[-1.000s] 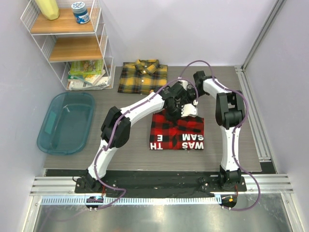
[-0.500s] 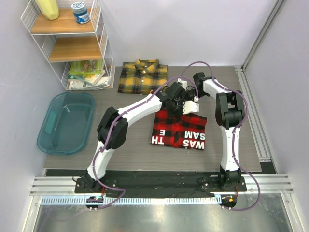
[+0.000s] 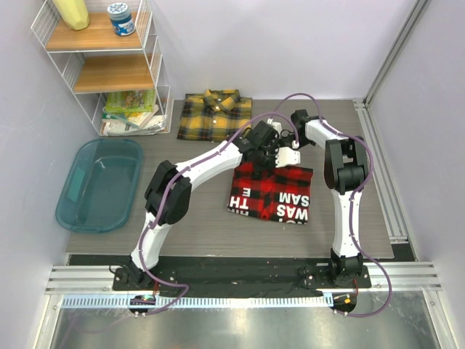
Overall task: Fold and stack the long sleeve shirts
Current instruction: Fold the shirt
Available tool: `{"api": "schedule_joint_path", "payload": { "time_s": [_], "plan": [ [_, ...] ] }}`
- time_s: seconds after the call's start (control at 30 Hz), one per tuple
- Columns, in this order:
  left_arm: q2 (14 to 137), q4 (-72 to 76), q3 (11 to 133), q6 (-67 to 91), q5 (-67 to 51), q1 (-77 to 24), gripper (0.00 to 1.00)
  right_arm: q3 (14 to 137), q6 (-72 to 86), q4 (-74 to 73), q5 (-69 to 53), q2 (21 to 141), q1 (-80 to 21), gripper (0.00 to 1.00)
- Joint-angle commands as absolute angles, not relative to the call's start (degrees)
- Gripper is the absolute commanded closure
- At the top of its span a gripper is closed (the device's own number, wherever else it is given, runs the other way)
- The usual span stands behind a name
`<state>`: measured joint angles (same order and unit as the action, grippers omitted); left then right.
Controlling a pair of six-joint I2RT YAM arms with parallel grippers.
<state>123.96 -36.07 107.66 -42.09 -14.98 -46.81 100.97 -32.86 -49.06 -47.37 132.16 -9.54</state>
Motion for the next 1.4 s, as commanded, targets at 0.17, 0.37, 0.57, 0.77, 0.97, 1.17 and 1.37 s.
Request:
{"api": "schedule_joint_path", "payload": {
  "time_s": [0.17, 0.37, 0.57, 0.77, 0.97, 1.17, 1.37],
  "plan": [
    [122.01, -31.81, 109.69, -38.16, -13.71, -43.69, 0.38, 106.51, -27.61, -49.74, -45.63, 130.43, -8.62, 0.68],
    [114.79, -39.0, 109.34, -24.97, -25.03, -35.87, 0.17, 117.85, -17.78, -49.31, -43.06, 129.73, -1.6, 0.37],
    [116.89, -46.39, 109.51, -13.56, -39.62, -26.38, 0.12, 106.64, -11.96, -49.66, -49.04, 119.47, 9.57, 0.17],
    [116.46, -43.43, 108.81, -12.29, -46.58, -26.1, 0.14, 76.24, 0.25, -39.48, -51.34, 104.27, 16.25, 0.49],
    [121.79, -39.46, 115.21, -24.23, -40.09, -35.06, 0.13, 62.32, 6.59, -28.14, -46.94, 100.72, 16.7, 0.64],
    [132.95, -35.6, 125.14, -31.02, -34.47, -41.65, 0.13, 58.8, 7.73, -24.44, -46.41, 106.34, 16.61, 0.66],
    [138.34, -37.44, 125.09, -36.11, -22.16, -42.72, 0.15, 59.94, 6.94, -22.86, -47.2, 110.92, 13.45, 0.66]
  ]
}}
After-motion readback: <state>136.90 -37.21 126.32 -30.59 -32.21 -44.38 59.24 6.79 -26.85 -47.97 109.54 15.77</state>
